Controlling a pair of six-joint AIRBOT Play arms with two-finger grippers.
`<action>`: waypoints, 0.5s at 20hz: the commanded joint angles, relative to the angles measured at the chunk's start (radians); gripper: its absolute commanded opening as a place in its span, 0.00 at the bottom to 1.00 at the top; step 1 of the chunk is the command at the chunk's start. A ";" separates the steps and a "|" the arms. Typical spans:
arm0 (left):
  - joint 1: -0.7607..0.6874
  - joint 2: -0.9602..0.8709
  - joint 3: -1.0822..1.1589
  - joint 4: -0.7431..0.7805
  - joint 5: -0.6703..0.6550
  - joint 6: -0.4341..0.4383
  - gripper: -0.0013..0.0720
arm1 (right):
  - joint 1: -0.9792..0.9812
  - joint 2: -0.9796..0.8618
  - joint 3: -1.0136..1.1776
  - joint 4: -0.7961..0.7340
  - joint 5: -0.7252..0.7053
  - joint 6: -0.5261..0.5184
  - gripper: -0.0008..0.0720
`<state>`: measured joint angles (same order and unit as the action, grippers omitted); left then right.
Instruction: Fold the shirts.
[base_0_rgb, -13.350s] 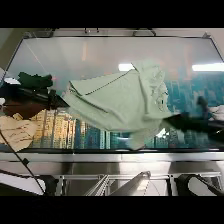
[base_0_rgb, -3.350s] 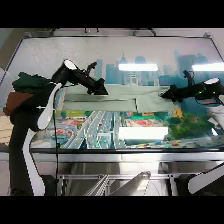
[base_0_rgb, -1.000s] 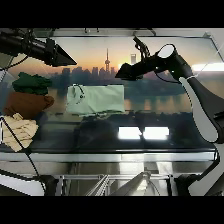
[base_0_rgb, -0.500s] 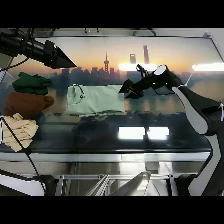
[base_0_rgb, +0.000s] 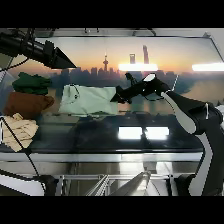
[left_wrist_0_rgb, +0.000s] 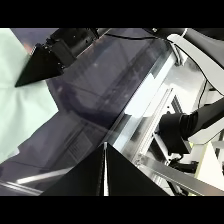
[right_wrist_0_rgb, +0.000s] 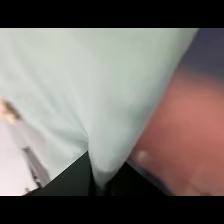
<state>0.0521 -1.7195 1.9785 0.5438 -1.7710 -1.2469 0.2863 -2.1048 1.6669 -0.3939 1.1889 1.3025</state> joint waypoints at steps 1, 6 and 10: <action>-0.002 0.000 0.000 0.002 -0.003 -0.004 0.04 | -0.029 0.087 0.003 0.185 -0.003 -0.095 0.04; -0.002 0.000 0.000 0.003 -0.003 -0.003 0.04 | -0.346 0.412 0.002 -0.187 0.012 0.204 0.04; -0.002 0.000 0.000 0.003 -0.002 -0.002 0.04 | -0.667 0.595 0.002 -0.618 0.148 0.555 0.04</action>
<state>0.0505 -1.7195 1.9785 0.5457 -1.7737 -1.2484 -0.1780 -1.6348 1.6691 -0.6933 1.2476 1.5978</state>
